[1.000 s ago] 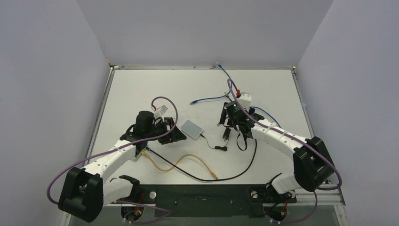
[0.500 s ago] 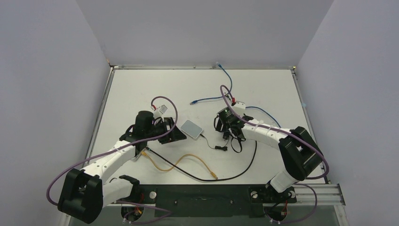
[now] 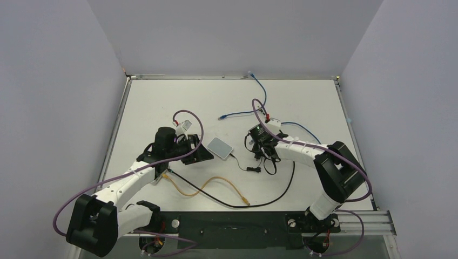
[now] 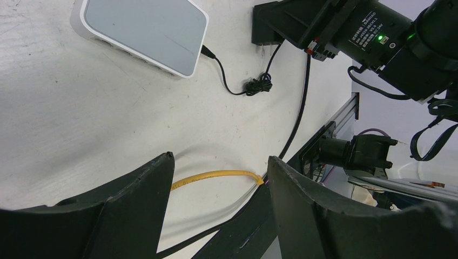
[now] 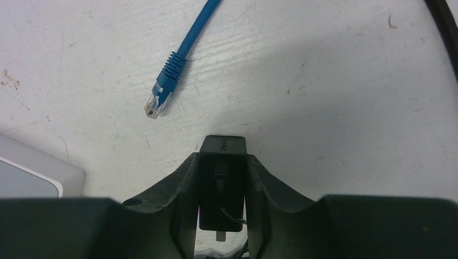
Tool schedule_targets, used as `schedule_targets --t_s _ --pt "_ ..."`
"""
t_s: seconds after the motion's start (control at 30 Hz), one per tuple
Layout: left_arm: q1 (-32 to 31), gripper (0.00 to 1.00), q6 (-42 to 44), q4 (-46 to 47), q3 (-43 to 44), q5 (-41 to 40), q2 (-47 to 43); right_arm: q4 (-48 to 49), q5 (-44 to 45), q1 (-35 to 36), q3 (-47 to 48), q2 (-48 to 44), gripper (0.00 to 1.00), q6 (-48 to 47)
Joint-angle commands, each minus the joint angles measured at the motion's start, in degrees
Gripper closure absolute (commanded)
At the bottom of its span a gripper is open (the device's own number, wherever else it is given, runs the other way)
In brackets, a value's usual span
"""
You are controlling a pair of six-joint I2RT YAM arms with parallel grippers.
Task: Insert the plug into the switch port
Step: Pick up the power from the center of the board, then place the power at the center of the board.
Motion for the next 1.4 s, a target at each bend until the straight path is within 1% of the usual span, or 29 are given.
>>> schedule_targets --t_s 0.0,0.13,0.27,0.33,0.4,0.57,0.77,0.87,0.97,1.07,1.37 --pt "0.24 0.39 0.52 0.45 0.24 -0.75 -1.24 1.07 -0.54 -0.63 2.23 0.75 1.00 -0.49" --pt "0.25 0.39 0.46 0.43 0.26 -0.68 -1.19 -0.48 0.10 -0.69 5.24 0.67 1.00 -2.09" --pt "0.27 0.39 0.40 0.34 0.14 -0.53 -1.33 -3.18 3.04 -0.76 10.05 0.30 1.00 -4.88" --pt "0.27 0.39 0.29 0.26 -0.06 -0.44 -1.60 -5.51 4.23 -0.78 13.26 0.62 1.00 -6.56" --pt "0.27 0.39 0.13 0.25 -0.27 -0.37 -1.85 -7.10 4.83 -0.93 18.39 1.62 1.00 -8.58" --pt "0.27 0.39 -0.14 -0.39 -0.61 -0.10 -3.12 -10.33 3.19 -1.06 29.12 8.47 1.00 -15.14" --pt "0.27 0.39 -0.08 -2.99 -0.62 -0.87 -6.25 -12.01 -1.64 -1.33 40.21 17.45 1.00 -19.55" --pt "0.27 0.39 -0.13 -4.29 -0.62 -0.99 -7.91 -12.42 -6.07 -1.08 45.93 22.56 1.00 -22.03" --pt "0.25 0.39 -0.41 -5.39 -0.61 -1.19 -9.41 -12.33 -8.77 -0.02 49.58 25.90 1.00 -25.73" --pt "0.31 0.39 -0.49 -6.14 -0.61 -1.66 -10.55 -12.33 -9.12 1.16 53.27 29.15 1.00 -28.49" --pt "0.36 0.39 -1.14 -7.04 -0.68 -1.88 -12.12 -13.55 -12.58 4.37 62.63 37.16 1.00 -32.79"
